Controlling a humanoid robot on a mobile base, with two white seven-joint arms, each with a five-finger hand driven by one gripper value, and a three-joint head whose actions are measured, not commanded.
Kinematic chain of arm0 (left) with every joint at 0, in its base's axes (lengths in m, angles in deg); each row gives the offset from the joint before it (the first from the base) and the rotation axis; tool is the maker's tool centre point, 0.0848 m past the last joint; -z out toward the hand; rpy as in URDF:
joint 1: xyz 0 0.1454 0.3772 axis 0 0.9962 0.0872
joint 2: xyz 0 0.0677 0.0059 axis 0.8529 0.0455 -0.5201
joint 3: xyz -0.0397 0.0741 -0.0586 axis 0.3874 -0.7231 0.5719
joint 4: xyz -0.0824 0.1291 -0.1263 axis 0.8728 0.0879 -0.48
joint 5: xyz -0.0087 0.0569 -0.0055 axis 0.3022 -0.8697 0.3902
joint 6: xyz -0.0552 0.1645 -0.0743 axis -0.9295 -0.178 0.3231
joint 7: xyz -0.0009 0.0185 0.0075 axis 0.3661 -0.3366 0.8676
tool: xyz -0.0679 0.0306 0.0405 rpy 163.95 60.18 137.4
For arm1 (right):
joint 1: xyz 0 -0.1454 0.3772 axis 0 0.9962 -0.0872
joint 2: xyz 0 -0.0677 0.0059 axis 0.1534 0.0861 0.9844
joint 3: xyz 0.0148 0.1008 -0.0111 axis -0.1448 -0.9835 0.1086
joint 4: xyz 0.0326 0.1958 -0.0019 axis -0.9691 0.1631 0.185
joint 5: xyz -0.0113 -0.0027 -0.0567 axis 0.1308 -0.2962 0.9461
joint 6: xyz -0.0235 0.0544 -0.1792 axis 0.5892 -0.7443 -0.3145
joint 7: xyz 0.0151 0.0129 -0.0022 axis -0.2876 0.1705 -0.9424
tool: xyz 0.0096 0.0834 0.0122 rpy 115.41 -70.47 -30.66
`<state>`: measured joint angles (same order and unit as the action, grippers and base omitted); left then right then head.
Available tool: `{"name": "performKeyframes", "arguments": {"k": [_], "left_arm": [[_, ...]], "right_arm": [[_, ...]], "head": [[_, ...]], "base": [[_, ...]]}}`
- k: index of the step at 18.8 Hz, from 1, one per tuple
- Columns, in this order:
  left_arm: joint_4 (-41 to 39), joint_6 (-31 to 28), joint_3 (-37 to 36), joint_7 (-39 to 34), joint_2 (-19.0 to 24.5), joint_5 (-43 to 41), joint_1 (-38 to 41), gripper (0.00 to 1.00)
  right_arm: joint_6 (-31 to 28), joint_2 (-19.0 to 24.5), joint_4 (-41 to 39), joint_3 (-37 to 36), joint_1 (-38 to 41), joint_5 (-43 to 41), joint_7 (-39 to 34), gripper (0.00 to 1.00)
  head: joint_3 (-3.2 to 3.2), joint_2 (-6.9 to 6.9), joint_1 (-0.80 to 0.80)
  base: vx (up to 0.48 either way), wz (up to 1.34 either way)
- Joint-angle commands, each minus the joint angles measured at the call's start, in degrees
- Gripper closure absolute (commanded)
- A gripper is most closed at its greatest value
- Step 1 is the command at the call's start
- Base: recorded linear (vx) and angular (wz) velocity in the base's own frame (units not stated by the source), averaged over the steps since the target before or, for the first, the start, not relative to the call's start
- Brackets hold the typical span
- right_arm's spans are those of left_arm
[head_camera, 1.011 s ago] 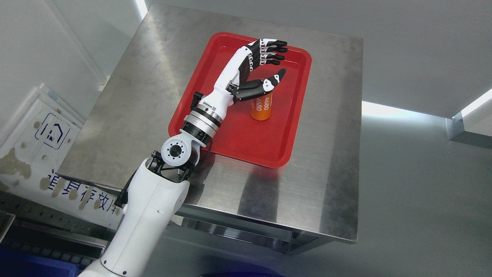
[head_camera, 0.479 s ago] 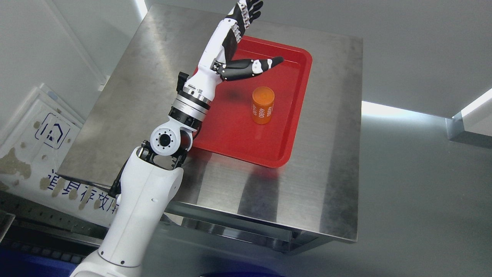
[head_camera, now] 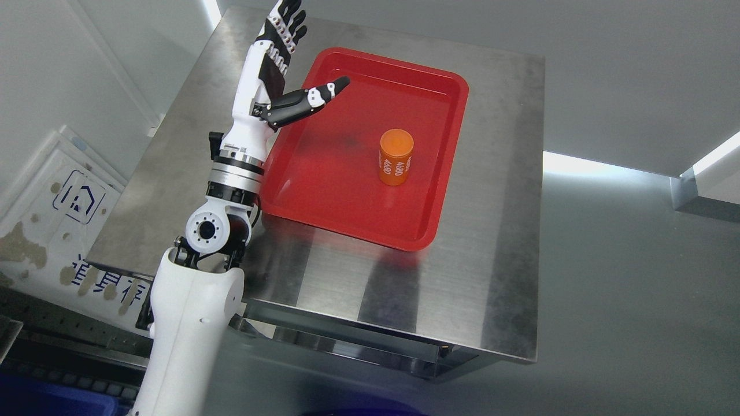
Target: Grab orange capacitor from left shelf to right desk
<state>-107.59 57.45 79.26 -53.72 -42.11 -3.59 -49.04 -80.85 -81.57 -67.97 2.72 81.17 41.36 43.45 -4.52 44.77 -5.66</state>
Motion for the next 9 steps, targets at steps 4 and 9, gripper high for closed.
{"name": "performKeyframes", "arguments": {"k": [4,9], "left_arm": [[-1.52,-3.74,8.44,-0.48,1.01,0.01,5.88,0.01],[-1.52,-4.55,7.74,-0.3,1.01,-4.2,7.1,0.01]], "right_arm": [[-0.08,-1.0,-1.93,-0.62,-0.09,0.0,-0.01,0.0],[-0.08,-1.0,-1.93,-0.62,-0.09,0.0,-0.01,0.0]], "head": [[0.0,0.0,0.0],[0.0,0.0,0.0]], "base": [[0.0,0.01],[0.0,0.0]]}}
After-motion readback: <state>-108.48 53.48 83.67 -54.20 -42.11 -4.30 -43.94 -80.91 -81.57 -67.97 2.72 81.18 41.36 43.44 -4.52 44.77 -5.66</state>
